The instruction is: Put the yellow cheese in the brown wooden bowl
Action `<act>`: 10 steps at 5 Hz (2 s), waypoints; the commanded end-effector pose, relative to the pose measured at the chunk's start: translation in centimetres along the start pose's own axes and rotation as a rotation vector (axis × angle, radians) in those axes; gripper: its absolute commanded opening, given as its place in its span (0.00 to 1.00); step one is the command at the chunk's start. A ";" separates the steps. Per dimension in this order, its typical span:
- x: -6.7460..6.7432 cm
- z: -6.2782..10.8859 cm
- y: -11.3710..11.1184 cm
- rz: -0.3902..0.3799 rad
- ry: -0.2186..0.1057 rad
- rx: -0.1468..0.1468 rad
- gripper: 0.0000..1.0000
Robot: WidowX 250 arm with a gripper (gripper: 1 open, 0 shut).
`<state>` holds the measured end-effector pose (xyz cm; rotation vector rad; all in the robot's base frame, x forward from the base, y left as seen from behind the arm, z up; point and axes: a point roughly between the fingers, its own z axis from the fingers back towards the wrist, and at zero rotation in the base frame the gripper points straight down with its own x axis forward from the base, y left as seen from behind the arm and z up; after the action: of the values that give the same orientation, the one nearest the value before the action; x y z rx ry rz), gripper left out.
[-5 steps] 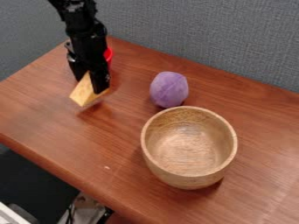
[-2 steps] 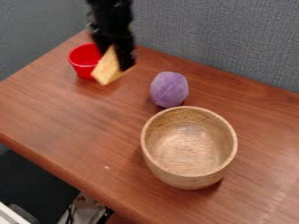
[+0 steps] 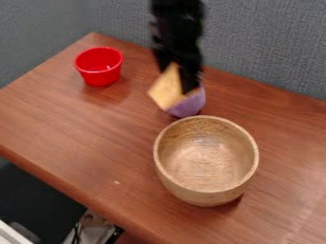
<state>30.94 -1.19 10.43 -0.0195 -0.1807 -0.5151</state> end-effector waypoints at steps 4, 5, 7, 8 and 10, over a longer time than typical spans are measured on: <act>0.1 -2.2 -3.4 -0.042 0.009 -0.026 1.00; -0.3 -2.9 -2.8 -0.030 0.020 -0.041 1.00; -0.9 -3.9 -2.9 -0.035 0.041 -0.067 1.00; -1.1 -4.5 -3.1 -0.038 0.054 -0.079 1.00; -1.5 -5.7 -3.3 -0.043 0.080 -0.107 1.00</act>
<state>28.80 -3.90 4.56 -0.1014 -0.0687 -0.5767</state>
